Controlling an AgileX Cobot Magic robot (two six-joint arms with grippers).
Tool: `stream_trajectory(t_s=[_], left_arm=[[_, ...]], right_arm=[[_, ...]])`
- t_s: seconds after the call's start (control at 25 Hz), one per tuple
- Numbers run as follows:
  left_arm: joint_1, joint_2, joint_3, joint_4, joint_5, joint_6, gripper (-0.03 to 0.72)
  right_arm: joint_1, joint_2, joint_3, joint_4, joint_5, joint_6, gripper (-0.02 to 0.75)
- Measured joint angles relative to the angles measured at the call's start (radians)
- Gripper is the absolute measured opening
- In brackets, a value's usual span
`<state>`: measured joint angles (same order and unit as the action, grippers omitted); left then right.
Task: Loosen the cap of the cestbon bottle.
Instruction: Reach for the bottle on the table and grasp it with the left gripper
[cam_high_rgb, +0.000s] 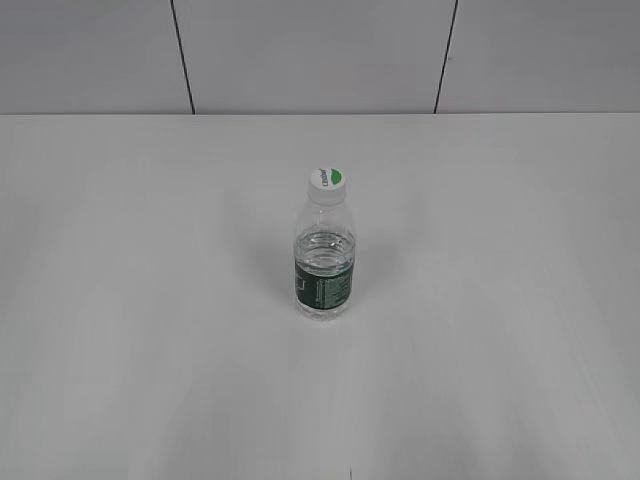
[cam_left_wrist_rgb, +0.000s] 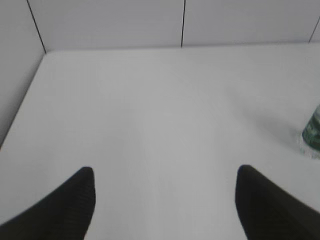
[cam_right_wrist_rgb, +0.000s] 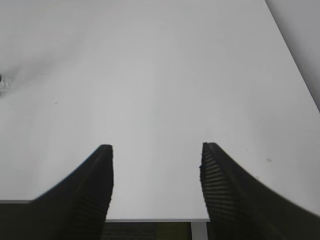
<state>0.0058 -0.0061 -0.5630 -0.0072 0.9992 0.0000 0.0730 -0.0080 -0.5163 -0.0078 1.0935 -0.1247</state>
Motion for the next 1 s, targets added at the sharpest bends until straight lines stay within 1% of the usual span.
stream_trajectory(t_s=[0.2,0.4,0.48,0.8,0.88,1.0], left_arm=[[0.0,0.06,-0.099,-0.002,-0.2,0.023,0.528],[0.0,0.238,-0.189,-0.004,-0.395,0.035,0.528],[0.0,0.328,-0.213,-0.004,-0.502,0.04,0.528],[0.0,0.678,-0.223,0.007,-0.934,0.041,0.527],[0.0,0.766,-0.223,0.061,-1.028,0.041,0.527],[0.0,0.91,-0.223,0.088,-1.117,0.041,0.527]], right_arm=[[0.0,0.0,0.0,0.0,0.0,0.0,0.426],[0.0,0.0,0.0,0.0,0.0,0.0,0.426],[0.0,0.0,0.0,0.0,0.0,0.0,0.426],[0.0,0.0,0.0,0.0,0.0,0.0,0.426],[0.0,0.0,0.0,0.0,0.0,0.0,0.426],[0.0,0.0,0.0,0.0,0.0,0.0,0.426]])
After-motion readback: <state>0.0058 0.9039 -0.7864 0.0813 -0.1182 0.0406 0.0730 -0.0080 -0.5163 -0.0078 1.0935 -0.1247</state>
